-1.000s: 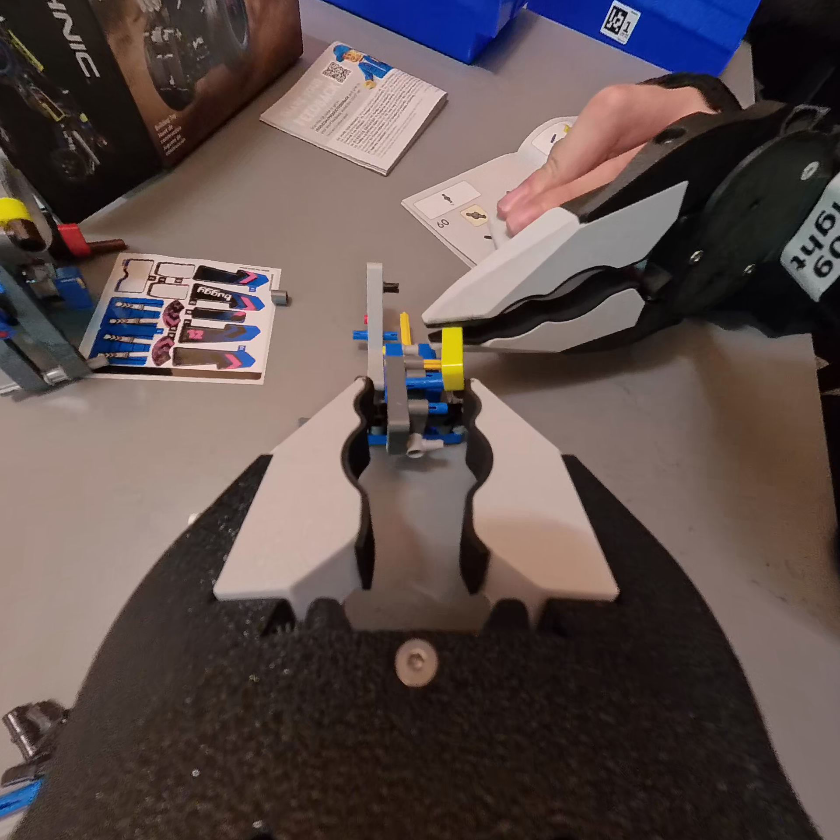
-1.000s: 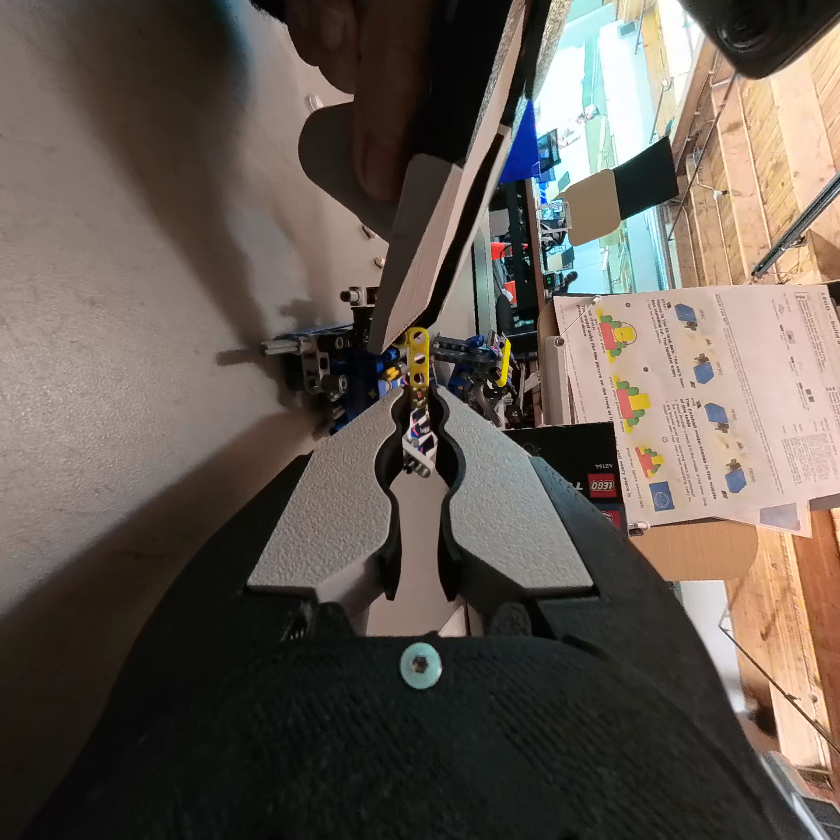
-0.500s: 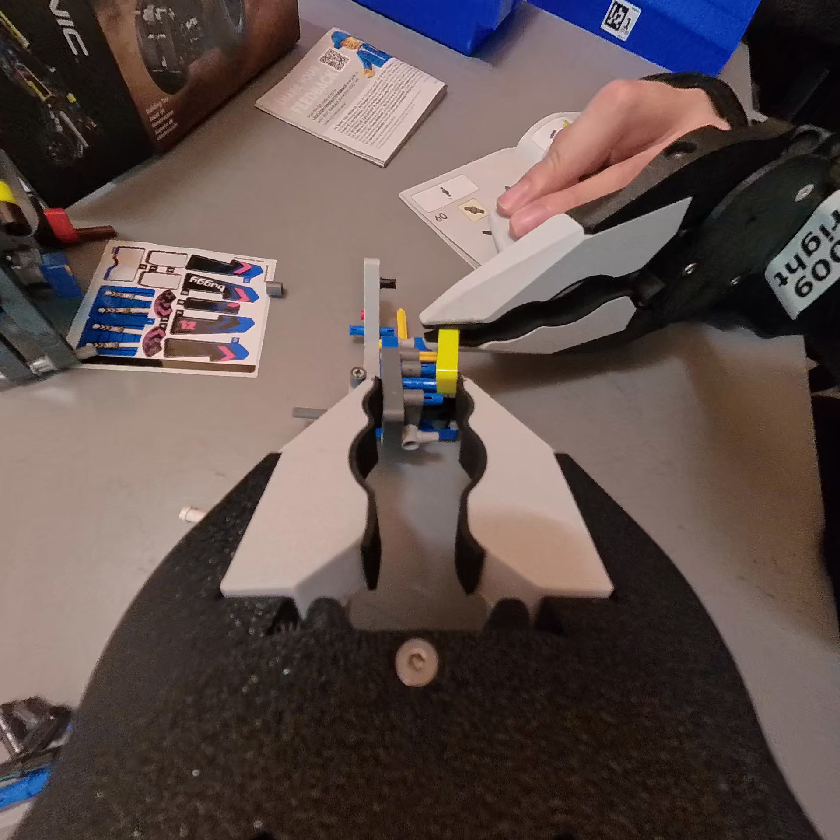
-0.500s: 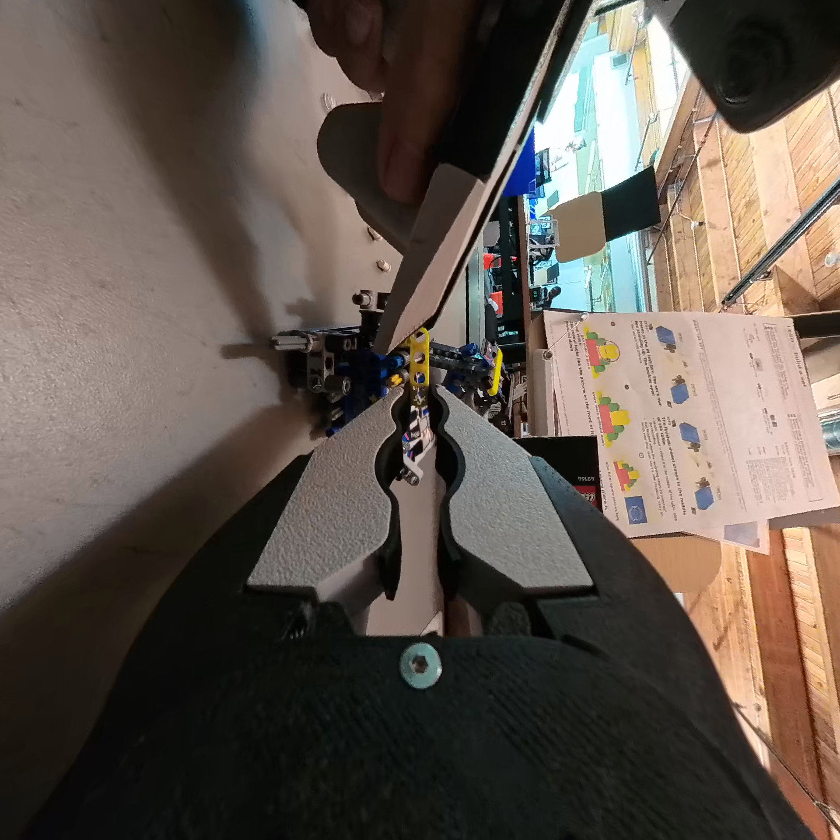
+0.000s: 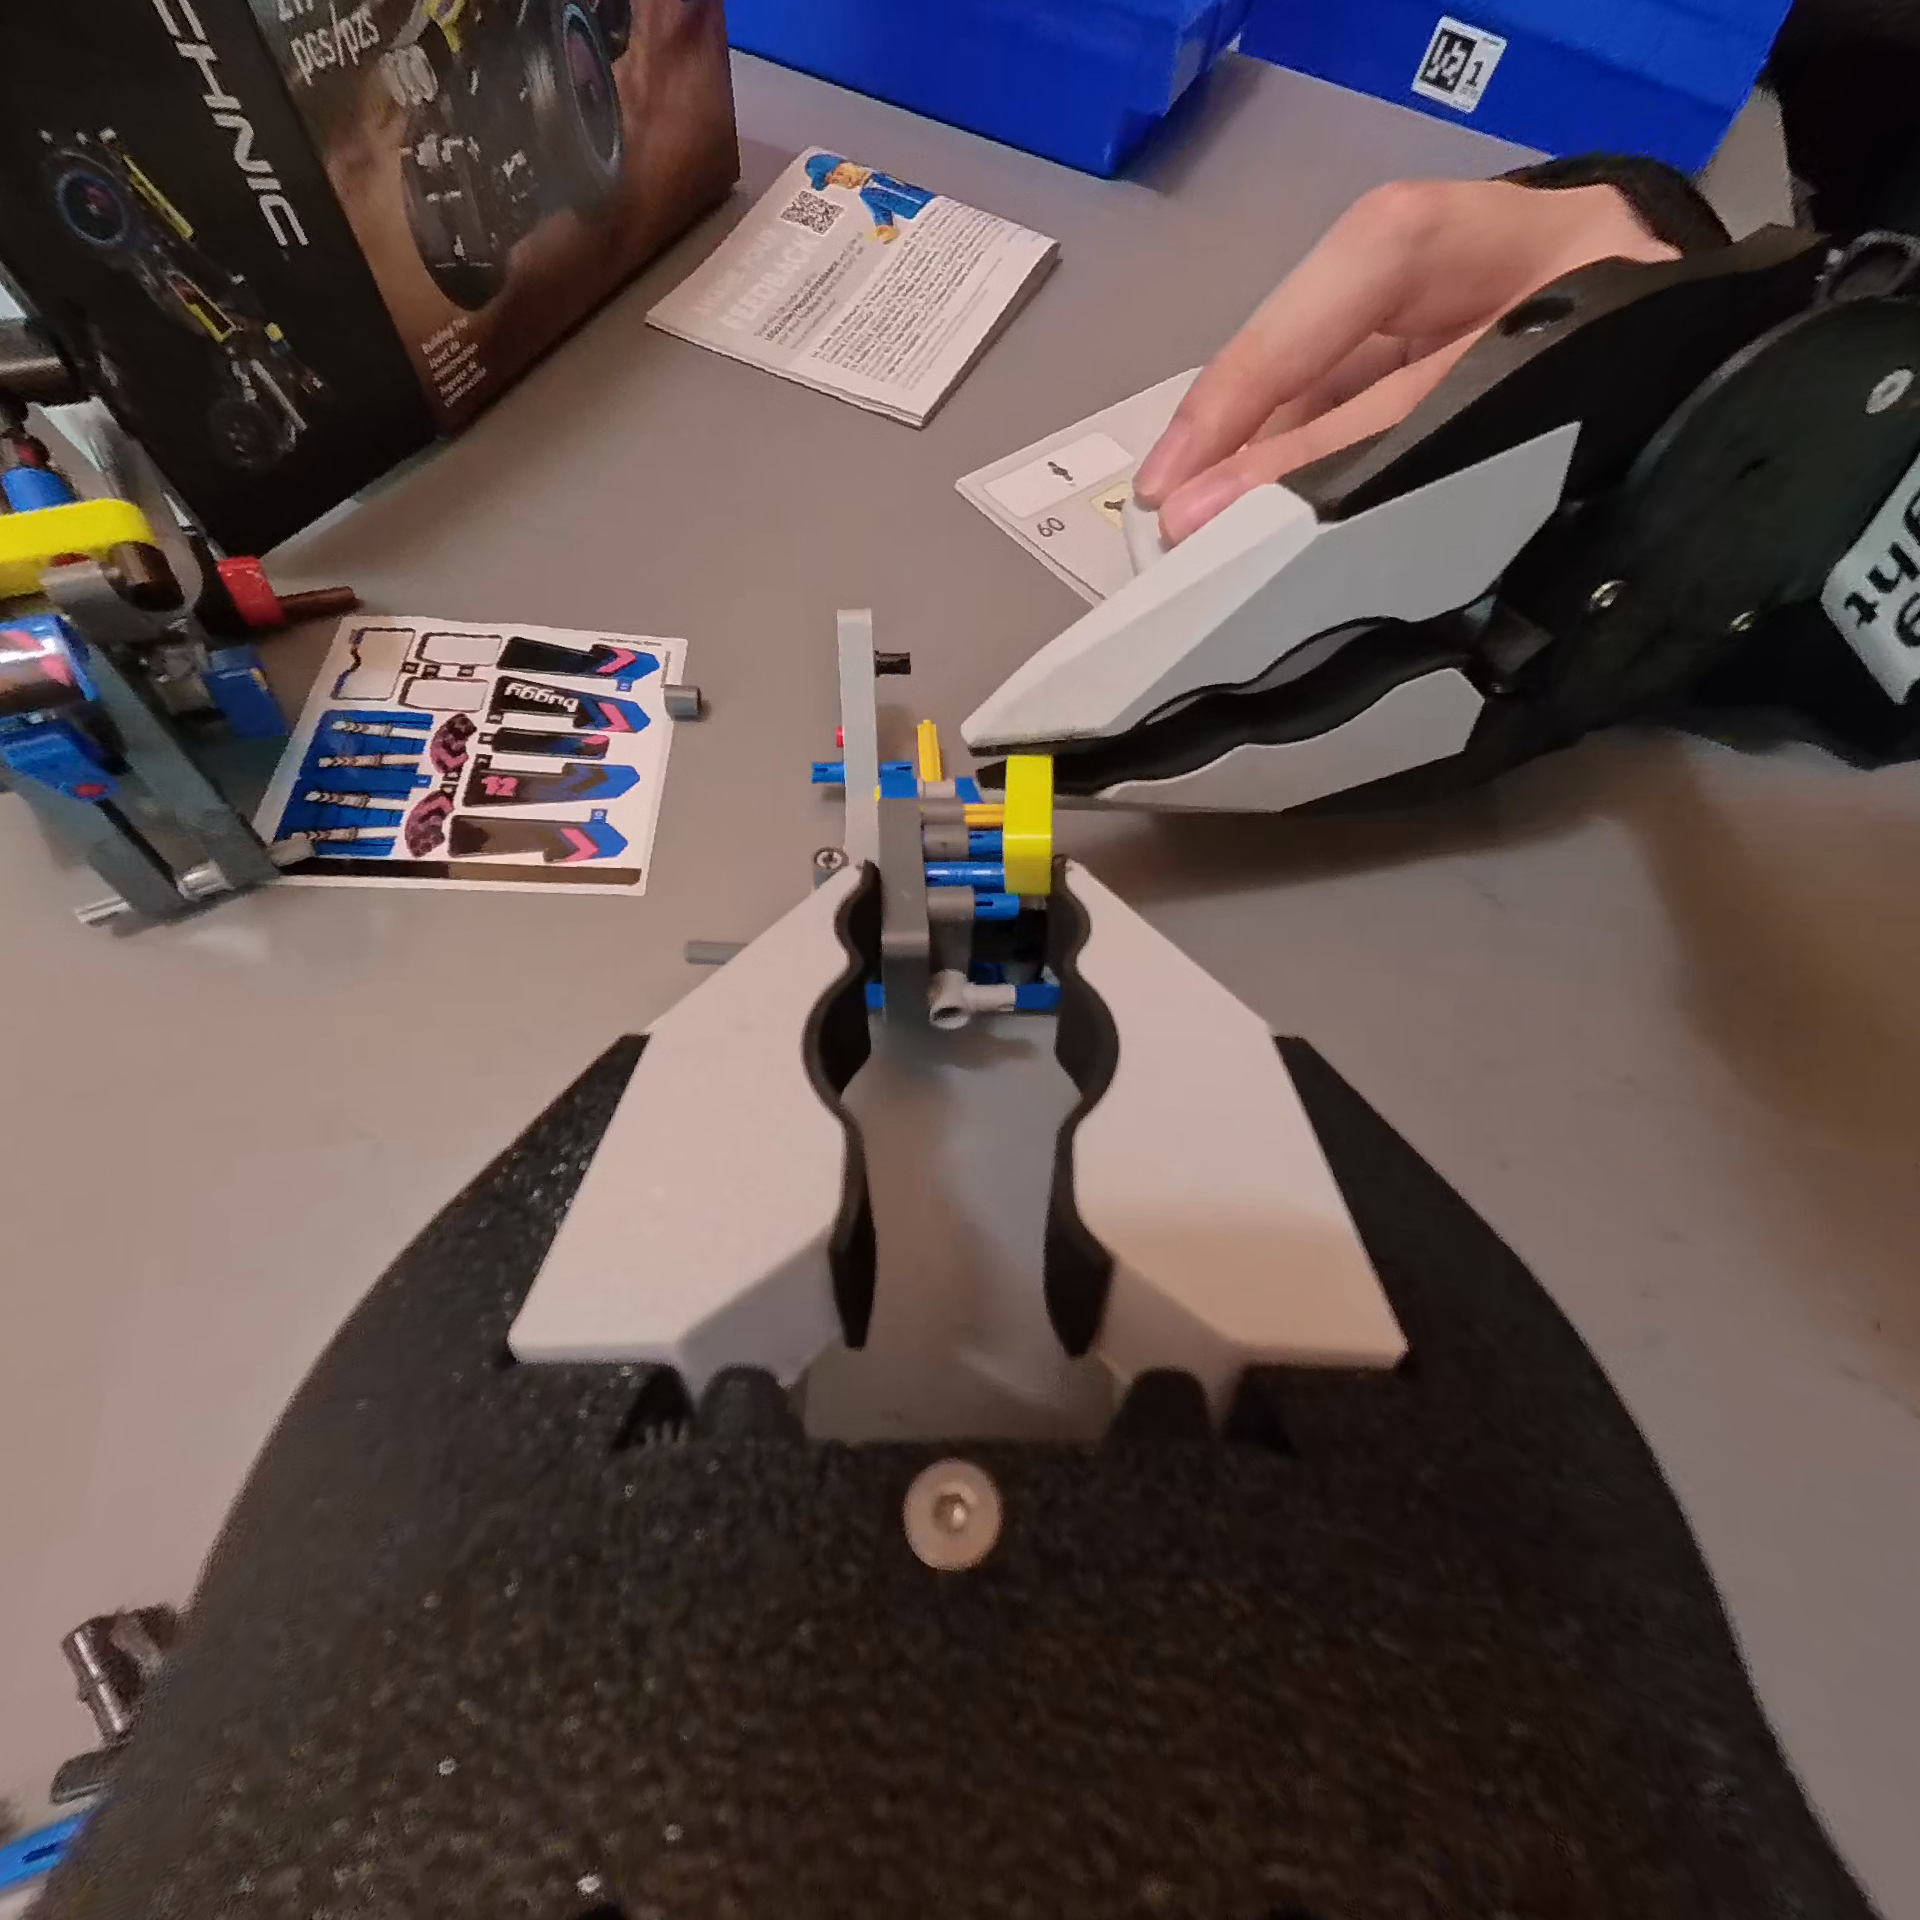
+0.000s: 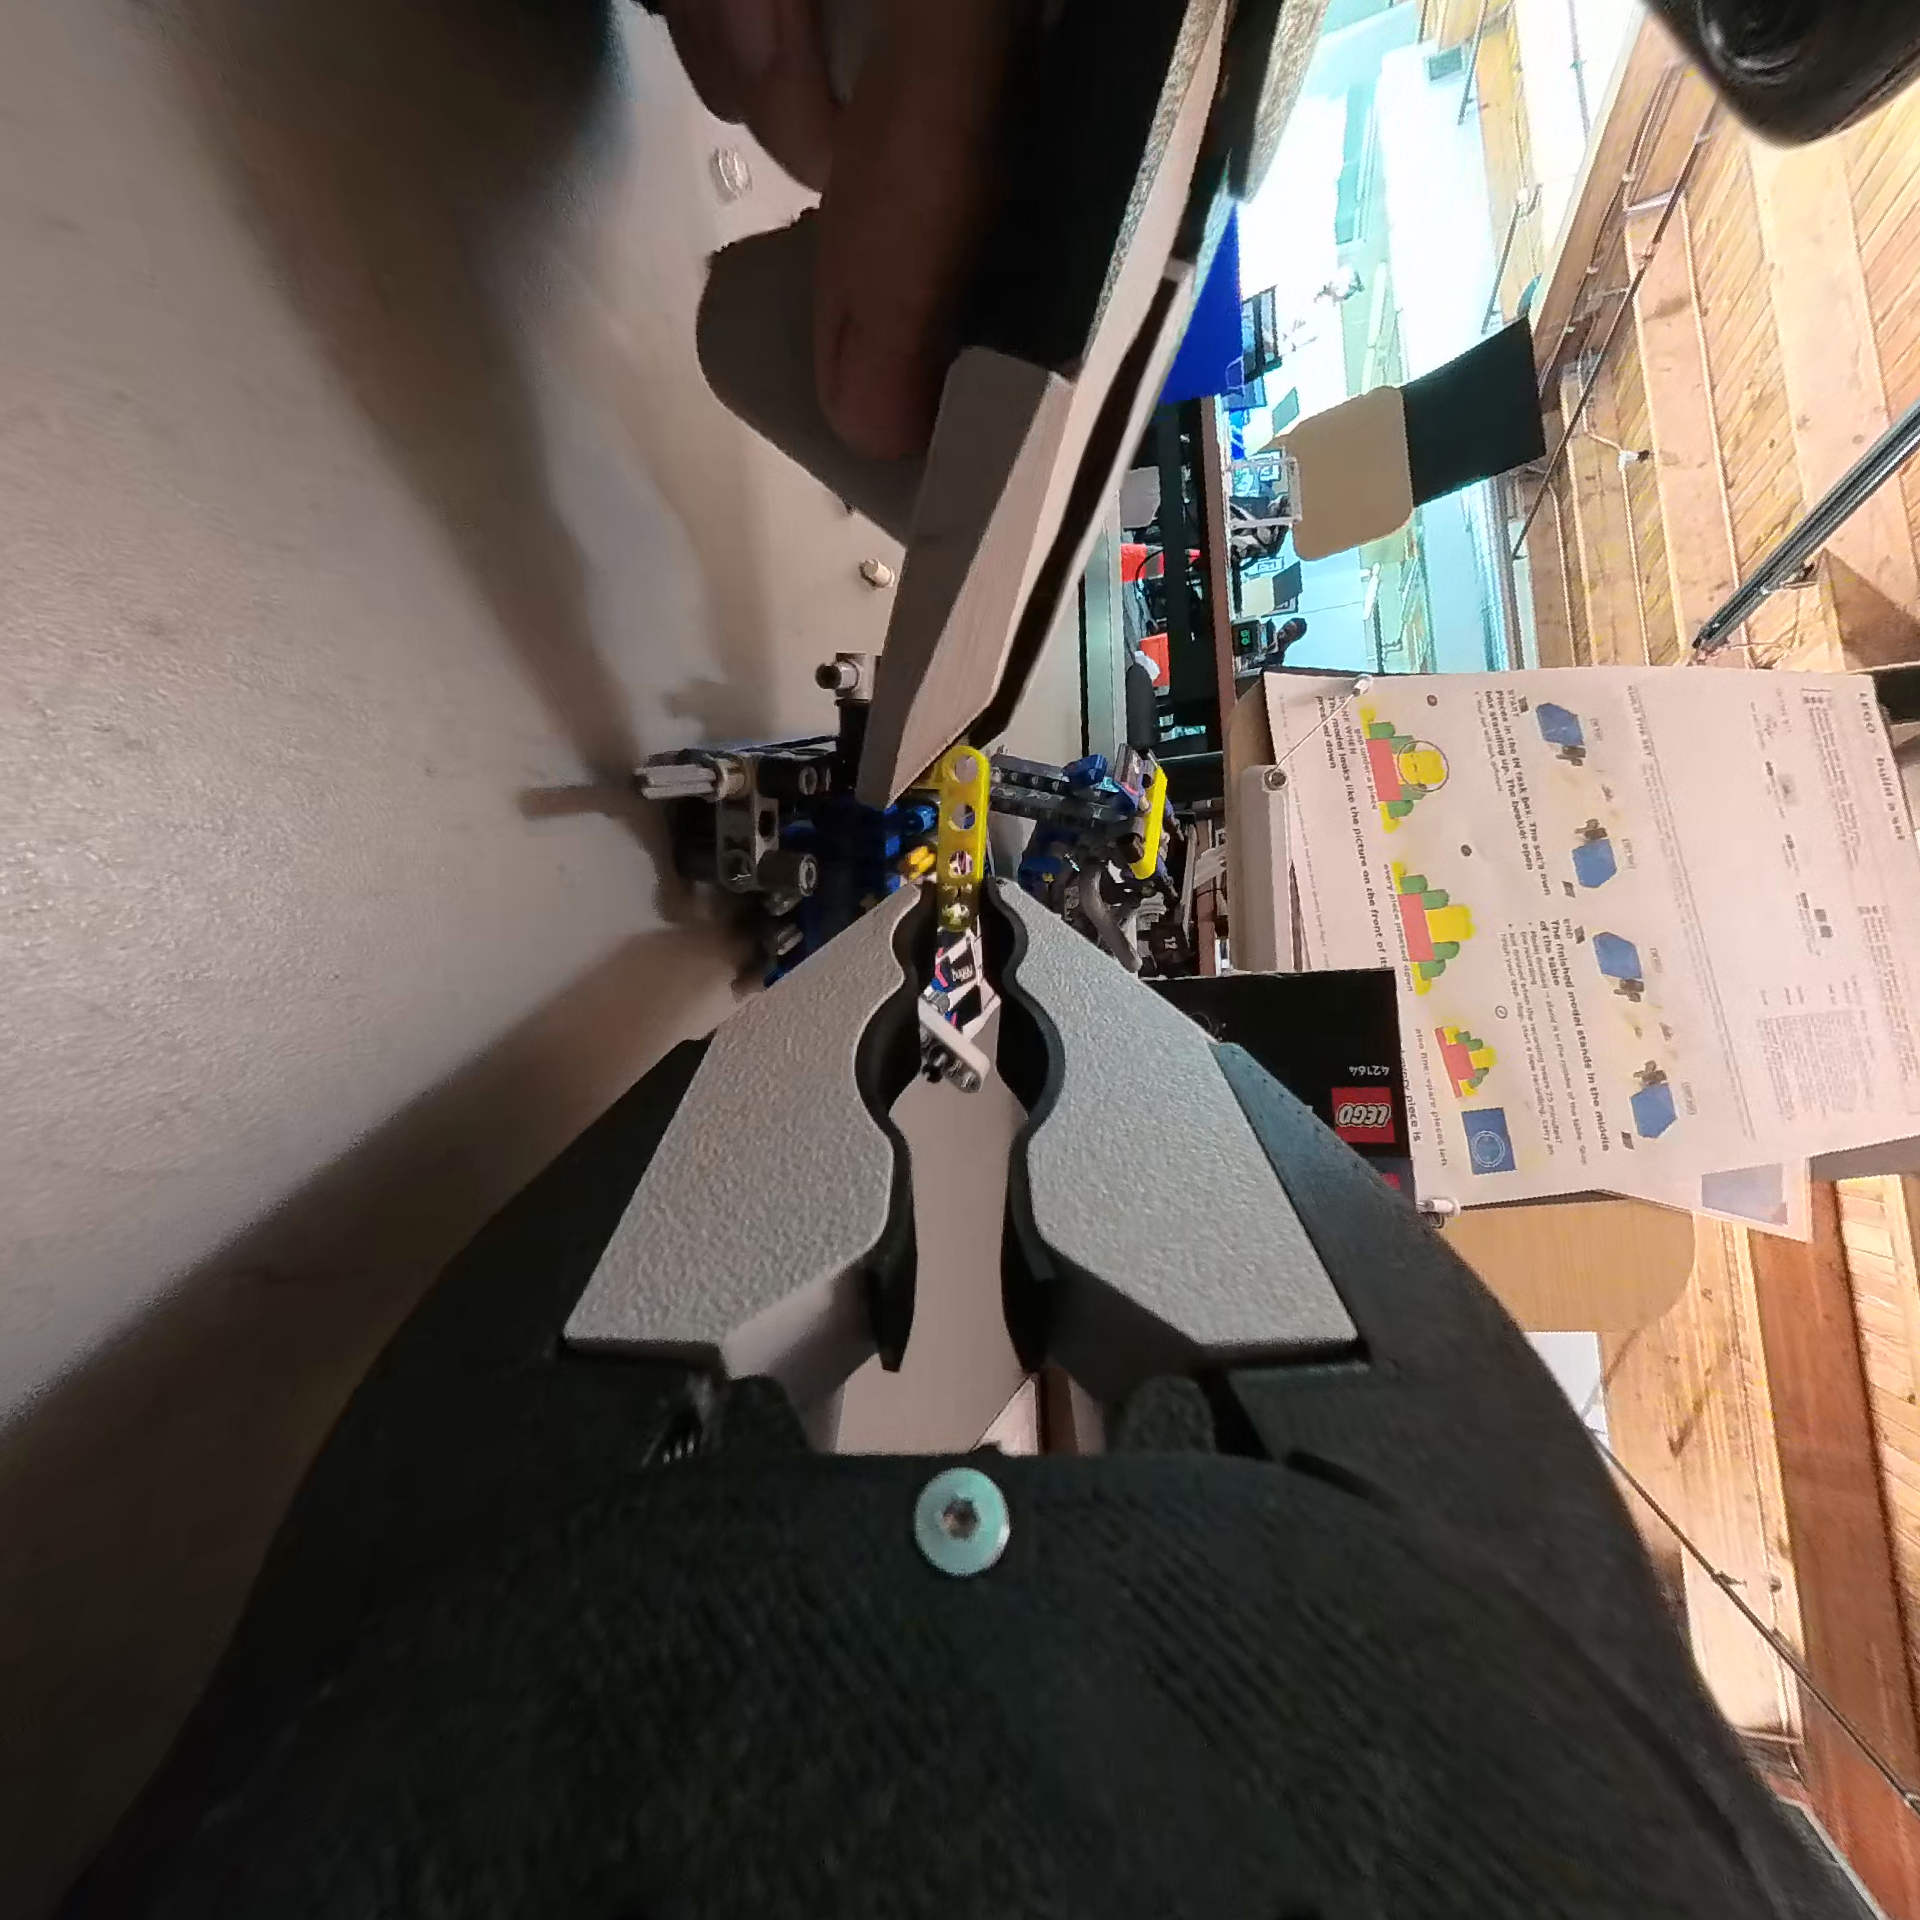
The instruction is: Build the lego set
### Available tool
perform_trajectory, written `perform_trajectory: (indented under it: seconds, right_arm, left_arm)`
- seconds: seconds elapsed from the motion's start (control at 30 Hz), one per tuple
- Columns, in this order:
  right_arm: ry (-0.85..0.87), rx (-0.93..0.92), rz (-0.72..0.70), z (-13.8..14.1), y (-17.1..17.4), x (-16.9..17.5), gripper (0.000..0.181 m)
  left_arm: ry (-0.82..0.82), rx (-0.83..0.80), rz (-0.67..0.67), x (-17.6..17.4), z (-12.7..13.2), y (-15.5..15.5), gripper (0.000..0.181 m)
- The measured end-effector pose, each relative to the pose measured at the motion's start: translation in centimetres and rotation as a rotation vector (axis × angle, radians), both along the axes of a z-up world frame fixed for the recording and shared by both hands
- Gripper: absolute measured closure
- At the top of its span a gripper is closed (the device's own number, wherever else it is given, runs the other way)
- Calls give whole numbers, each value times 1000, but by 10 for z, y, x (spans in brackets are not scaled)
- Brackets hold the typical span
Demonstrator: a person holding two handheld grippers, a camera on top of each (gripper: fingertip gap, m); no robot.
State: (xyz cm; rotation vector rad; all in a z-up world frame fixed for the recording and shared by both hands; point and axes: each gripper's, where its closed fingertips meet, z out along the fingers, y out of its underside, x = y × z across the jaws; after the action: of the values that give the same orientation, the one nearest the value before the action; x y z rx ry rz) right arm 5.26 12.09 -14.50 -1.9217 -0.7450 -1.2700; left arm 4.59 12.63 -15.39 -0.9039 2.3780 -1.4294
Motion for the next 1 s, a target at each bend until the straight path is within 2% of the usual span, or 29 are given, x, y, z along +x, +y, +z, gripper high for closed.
perform_trajectory:
  seconds: [0.03,0.47,0.7,1.0]
  right_arm:
    - [-1,-3,-3,-1,0,1,175]
    - [-43,-40,-35,-3,-2,7,175]
    - [-199,-67,-32,4,1,10,176]
    - [-199,-39,-33,9,1,10,176]
  left_arm:
    - [-4,4,2,0,0,0,152]
    - [0,8,31,2,-1,-1,153]
    - [13,-7,34,2,0,0,153]
    - [18,-25,12,0,2,-2,159]
